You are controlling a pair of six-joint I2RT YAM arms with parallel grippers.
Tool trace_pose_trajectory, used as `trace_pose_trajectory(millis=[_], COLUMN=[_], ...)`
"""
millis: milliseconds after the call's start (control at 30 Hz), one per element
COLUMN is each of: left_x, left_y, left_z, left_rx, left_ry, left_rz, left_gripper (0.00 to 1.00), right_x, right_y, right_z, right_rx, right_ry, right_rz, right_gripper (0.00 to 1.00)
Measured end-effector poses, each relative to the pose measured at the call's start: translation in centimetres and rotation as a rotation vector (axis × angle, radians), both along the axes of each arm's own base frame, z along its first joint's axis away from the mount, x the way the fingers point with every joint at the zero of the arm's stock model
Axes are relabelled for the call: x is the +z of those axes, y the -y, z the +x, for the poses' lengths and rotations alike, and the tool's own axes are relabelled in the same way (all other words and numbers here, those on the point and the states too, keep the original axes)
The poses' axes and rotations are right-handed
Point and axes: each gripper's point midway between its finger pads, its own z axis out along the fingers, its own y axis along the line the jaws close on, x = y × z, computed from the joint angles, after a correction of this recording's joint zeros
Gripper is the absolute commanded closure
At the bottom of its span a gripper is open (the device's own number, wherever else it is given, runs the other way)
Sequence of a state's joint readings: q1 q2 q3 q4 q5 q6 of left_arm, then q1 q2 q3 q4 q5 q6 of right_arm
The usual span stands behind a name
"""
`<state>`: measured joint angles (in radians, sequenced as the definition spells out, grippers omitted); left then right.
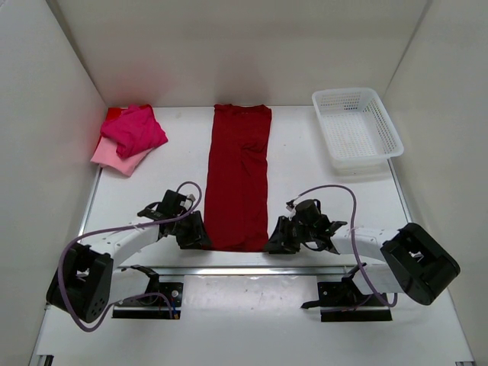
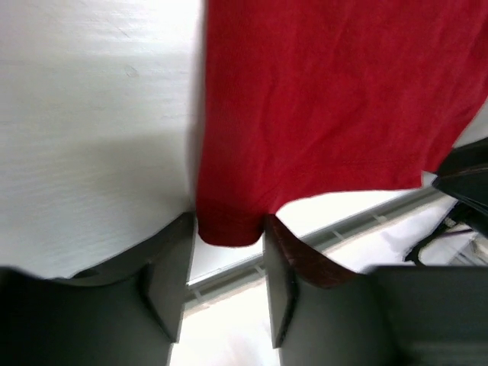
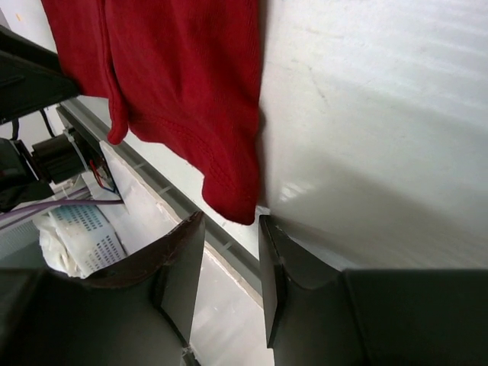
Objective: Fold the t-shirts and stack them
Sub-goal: Pick up the rectangle-folded T-shirt from the center of the board, then fold the rectangle-folded T-shirt at the center of the board.
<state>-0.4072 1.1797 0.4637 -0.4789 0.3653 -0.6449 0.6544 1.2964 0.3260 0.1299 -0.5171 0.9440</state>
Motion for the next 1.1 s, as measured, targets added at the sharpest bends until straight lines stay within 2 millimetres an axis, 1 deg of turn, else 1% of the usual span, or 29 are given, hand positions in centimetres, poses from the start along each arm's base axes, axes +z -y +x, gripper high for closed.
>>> trace_pose_trajectory(millis=[67, 133, 200, 233, 300, 367, 400, 467, 500, 533, 567, 600, 633, 700, 733, 767, 867, 933, 1000, 1100], left_x=[-0.1, -0.3, -0.5, -0.6, -0.6, -0.7, -0.7, -0.7, -0.7, -0.7, -0.7, -0.8, -0.8, -0.7, -0.7, -0.6, -0.6, -0.6, -0.5, 0.5], left_y=[0.0, 0.0, 0.0, 0.0, 0.0, -0.1, -0.1, -0.1, -0.1, -0.1, -0.1, -0.1, -0.1, -0.1, -0.1, -0.2, -0.4, -0.6, -0.9, -1.4], left_z=[0.1, 0.2, 0.2, 0.2, 0.1, 0.2, 0.2, 0.2, 0.1, 0.1, 0.1, 0.0, 0.0, -0.1, -0.2, -0.3, -1.3, -2.6, -4.3, -6.5], left_rx=[0.007, 0.014, 0.016, 0.018, 0.018, 0.019, 0.019, 0.021, 0.022, 0.023, 0.024, 0.026, 0.027, 0.024, 0.018, 0.015, -0.013, -0.042, -0.083, -0.136], left_ry=[-0.004, -0.01, -0.015, -0.016, -0.017, -0.015, -0.016, -0.015, -0.015, -0.013, -0.011, -0.012, -0.014, -0.011, -0.009, -0.007, -0.019, -0.042, -0.072, -0.112], left_rz=[0.003, 0.004, 0.007, 0.007, 0.01, 0.011, 0.011, 0.006, 0.004, 0.001, -0.001, -0.003, -0.003, -0.001, 0.001, 0.005, 0.018, 0.03, 0.047, 0.07], left_gripper=[0.56, 0.65, 0.69, 0.7, 0.71, 0.69, 0.69, 0.7, 0.73, 0.75, 0.81, 0.83, 0.9, 0.96, 0.99, 1.0, 1.0, 1.0, 1.0, 1.0], right_x=[-0.1, -0.2, -0.3, -0.3, -0.2, 0.1, 0.2, 0.4, 0.3, 0.2, -0.1, -0.4, -0.6, -0.8, -0.9, -0.9, -0.8, -0.5, 0.2, 1.6], right_y=[-0.1, -0.2, -0.2, -0.3, -0.3, -0.5, -0.5, -0.6, -0.6, -0.5, -0.4, -0.3, -0.2, -0.2, -0.2, -0.3, -0.5, -0.6, -0.3, 0.4], right_z=[0.0, -0.1, -0.1, -0.1, -0.1, 0.2, 0.3, 0.6, 0.7, 0.8, 0.9, 0.9, 0.8, 0.7, 0.6, 0.5, -0.9, -2.2, -3.3, -3.8], right_rx=[-0.003, -0.006, -0.008, -0.01, -0.015, -0.019, -0.017, -0.021, -0.025, -0.024, -0.029, -0.032, -0.032, -0.03, -0.028, -0.024, 0.013, 0.046, 0.068, 0.068], right_ry=[-0.008, -0.02, -0.025, -0.026, -0.027, -0.021, -0.021, -0.019, -0.018, -0.016, -0.021, -0.03, -0.039, -0.045, -0.047, -0.044, -0.036, -0.03, -0.016, 0.001], right_rz=[0.0, 0.002, 0.003, 0.006, 0.012, 0.028, 0.034, 0.039, 0.037, 0.033, 0.021, 0.014, 0.006, -0.004, -0.009, -0.013, -0.036, -0.057, -0.07, -0.081], right_gripper=[0.74, 0.75, 0.74, 0.73, 0.63, 0.57, 0.56, 0.6, 0.71, 0.75, 0.81, 0.87, 0.93, 1.0, 1.0, 1.0, 1.0, 1.0, 1.0, 1.0])
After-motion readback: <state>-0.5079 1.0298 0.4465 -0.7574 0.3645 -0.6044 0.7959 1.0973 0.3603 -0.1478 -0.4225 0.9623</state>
